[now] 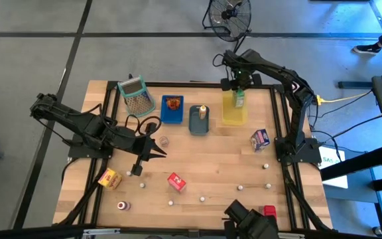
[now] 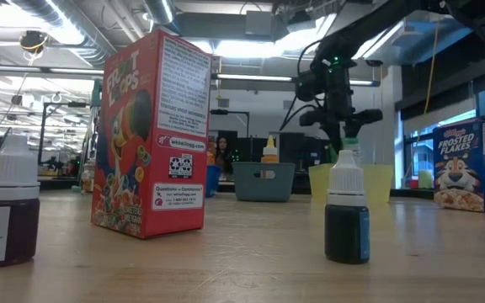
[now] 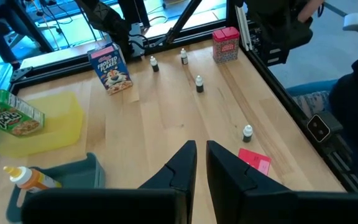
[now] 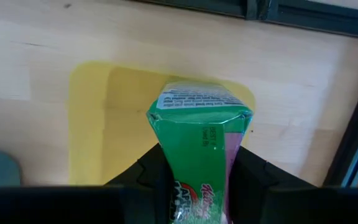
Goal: Pick & Place Kitchen Items
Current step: Put the green cereal box into the yellow bin
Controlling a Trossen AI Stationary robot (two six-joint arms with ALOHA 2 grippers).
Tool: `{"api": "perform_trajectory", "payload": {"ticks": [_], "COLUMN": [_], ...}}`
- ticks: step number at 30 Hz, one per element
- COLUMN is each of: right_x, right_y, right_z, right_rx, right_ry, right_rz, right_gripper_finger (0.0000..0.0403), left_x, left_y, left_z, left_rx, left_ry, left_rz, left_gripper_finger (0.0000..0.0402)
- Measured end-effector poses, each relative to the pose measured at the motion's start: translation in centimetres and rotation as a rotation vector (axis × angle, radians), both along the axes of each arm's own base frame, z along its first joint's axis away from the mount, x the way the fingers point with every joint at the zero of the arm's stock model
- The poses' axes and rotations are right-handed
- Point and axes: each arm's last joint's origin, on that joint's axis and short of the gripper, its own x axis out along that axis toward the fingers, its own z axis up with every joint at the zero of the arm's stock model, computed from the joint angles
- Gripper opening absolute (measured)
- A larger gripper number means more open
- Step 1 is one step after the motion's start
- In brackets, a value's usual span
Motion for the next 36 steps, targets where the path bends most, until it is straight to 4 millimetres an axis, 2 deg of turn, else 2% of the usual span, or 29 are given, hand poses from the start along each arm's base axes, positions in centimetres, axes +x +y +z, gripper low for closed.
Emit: {"api": "perform_trajectory", "payload": {"ticks": [7, 16, 28, 36], "right_x": [-0.5, -0.6, -0.5, -0.4], "right_y": [0.1, 0.0, 0.0, 0.1], "right_z": [-1.0, -1.3, -1.7, -1.4], "right_rx": [0.011, 0.020, 0.038, 0.070], "right_ry": [0.008, 0.012, 0.007, -0.020], "right_rz": [0.002, 0.037, 0.067, 0.086], "right_gripper_finger": [0.0119, 0.0123, 0.0200, 0.0210], "left_x": [0.0, 0.0, 0.2, 1.2], "left_y": [0.0, 0.0, -0.1, -0.5], "left_z": [0.0, 0.0, -0.2, -1.2], "left_rx": [0.000, 0.000, 0.004, 0.020], "left_ry": [0.001, 0.000, 0.010, 0.053], "left_rz": [0.000, 0.000, 0.000, -0.001], "left_gripper_finger": [0.0031, 0.0031, 0.0031, 0.0031]}}
